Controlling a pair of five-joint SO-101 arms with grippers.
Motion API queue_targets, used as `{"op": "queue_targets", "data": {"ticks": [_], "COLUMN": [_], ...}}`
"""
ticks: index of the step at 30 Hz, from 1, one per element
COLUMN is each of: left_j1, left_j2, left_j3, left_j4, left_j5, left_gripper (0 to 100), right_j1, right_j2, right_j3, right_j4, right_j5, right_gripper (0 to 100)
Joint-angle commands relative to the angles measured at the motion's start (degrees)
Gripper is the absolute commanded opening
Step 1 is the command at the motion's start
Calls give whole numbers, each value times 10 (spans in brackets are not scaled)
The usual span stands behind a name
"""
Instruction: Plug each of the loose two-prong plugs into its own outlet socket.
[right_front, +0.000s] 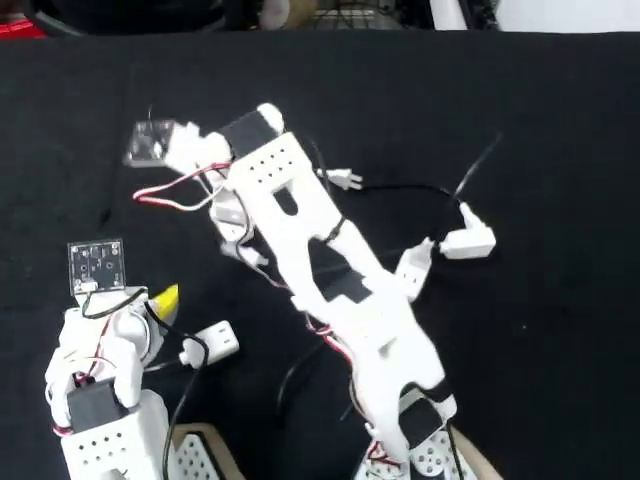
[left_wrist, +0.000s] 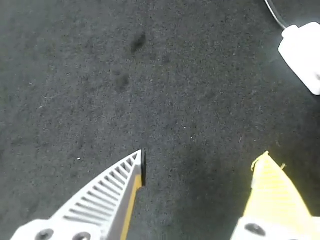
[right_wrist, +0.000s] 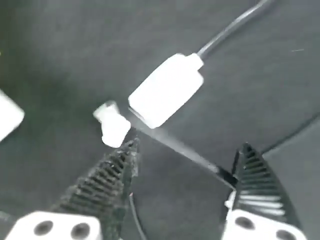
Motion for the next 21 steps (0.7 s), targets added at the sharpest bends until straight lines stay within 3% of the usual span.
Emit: {"op": "queue_targets", "data": {"ticks": [1, 6, 10, 13, 16, 19, 21], "left_j1": [2, 0, 0, 0, 0, -1, -1], "left_j2": [-4, -4, -4, -4, -4, -4, -4], "left_j3": [-4, -4, -5, -5, -7, -7, -7], "left_j4": [-13, -13, -13, -13, -13, -13, -12], "left_j5": [-4, -4, -4, -4, -4, -4, -4], "left_gripper": [342, 342, 342, 342, 342, 342, 342], "right_j1": [15, 55, 76, 74, 30, -23, -38], "right_j2": [-13, -40, -80, -178, -314, -432, -480], "right_j3": [-116, -192, -110, 72, 307, 538, 675], "right_j4": [18, 21, 22, 22, 6, -110, -225], "right_j5": [-67, -140, -166, -201, -150, -117, -113], "right_gripper": [301, 300, 300, 265, 176, 128, 158]}}
